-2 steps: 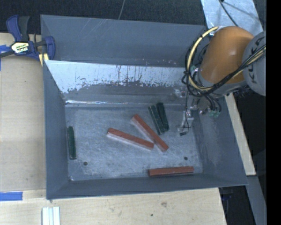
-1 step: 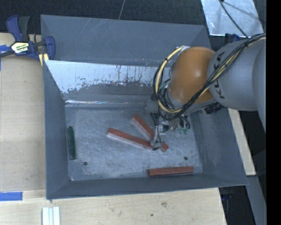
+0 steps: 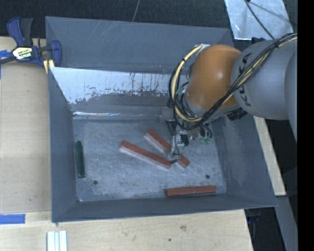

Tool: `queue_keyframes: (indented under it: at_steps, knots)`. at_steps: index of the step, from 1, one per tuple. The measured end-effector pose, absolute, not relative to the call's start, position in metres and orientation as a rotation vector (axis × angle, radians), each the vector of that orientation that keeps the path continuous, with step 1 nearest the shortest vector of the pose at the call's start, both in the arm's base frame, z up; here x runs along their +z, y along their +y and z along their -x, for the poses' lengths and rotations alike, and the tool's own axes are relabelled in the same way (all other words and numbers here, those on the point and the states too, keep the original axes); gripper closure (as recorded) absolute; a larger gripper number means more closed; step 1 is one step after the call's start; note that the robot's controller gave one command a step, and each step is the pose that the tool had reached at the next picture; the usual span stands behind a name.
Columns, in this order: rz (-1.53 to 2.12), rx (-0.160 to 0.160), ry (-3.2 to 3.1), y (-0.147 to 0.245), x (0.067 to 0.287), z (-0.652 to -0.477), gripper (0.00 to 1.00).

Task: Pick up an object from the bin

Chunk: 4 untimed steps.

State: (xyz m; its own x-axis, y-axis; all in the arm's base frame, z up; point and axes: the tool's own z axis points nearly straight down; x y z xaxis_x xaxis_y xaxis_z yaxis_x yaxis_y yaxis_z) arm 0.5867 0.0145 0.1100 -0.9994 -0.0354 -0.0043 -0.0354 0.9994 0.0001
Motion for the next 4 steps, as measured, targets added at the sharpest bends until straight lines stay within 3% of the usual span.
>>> queue_keyframes:
  at_steps: [1,2,3,4]
  knots:
    - [-0.157,0.004,3.137,0.072,0.1,-0.572,0.0]
    - [-0.141,0.001,3.139,0.059,0.07,-0.573,0.0]
    - [-0.234,0.002,3.127,0.084,0.072,-0.555,1.0]
    - [-0.234,0.002,3.126,0.084,0.072,-0.555,1.0]
